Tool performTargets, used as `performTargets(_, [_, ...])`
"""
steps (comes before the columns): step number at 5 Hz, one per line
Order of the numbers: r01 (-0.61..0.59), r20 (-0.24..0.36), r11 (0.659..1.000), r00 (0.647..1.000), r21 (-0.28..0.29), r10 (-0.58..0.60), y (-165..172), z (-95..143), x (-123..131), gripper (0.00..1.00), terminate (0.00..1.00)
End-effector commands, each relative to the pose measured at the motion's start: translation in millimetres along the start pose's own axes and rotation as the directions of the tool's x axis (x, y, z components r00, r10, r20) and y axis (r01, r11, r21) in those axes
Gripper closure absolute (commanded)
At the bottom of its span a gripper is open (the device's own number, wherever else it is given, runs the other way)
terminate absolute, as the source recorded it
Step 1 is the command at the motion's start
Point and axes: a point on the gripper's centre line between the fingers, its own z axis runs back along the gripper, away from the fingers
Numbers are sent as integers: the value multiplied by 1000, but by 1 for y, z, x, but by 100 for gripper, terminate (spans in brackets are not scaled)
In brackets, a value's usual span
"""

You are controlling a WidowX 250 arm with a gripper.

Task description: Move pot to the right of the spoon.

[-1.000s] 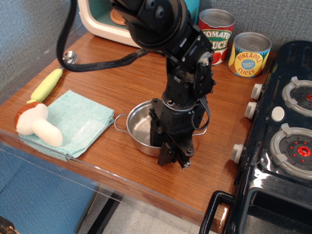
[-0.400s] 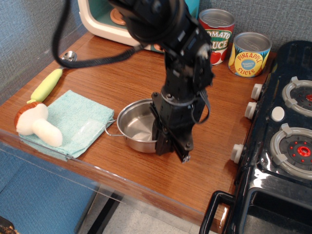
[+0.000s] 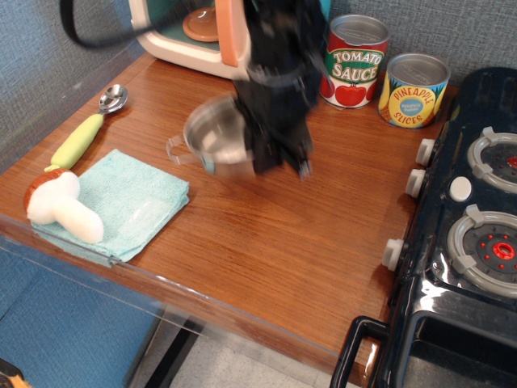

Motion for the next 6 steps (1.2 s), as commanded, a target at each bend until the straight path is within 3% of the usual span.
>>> performTargets(1, [-165,-50,985,985,51,167,65,-21,-15,100,0])
performTargets(3, [-196,-115,979,973,50,201,85,-45,-21,100,0])
performTargets(4, [-191,-98,980,976,47,195,87,-34,-18,0,0])
performTargets(6, [-200,-3,978,980,59,201,85,16,-19,0,0])
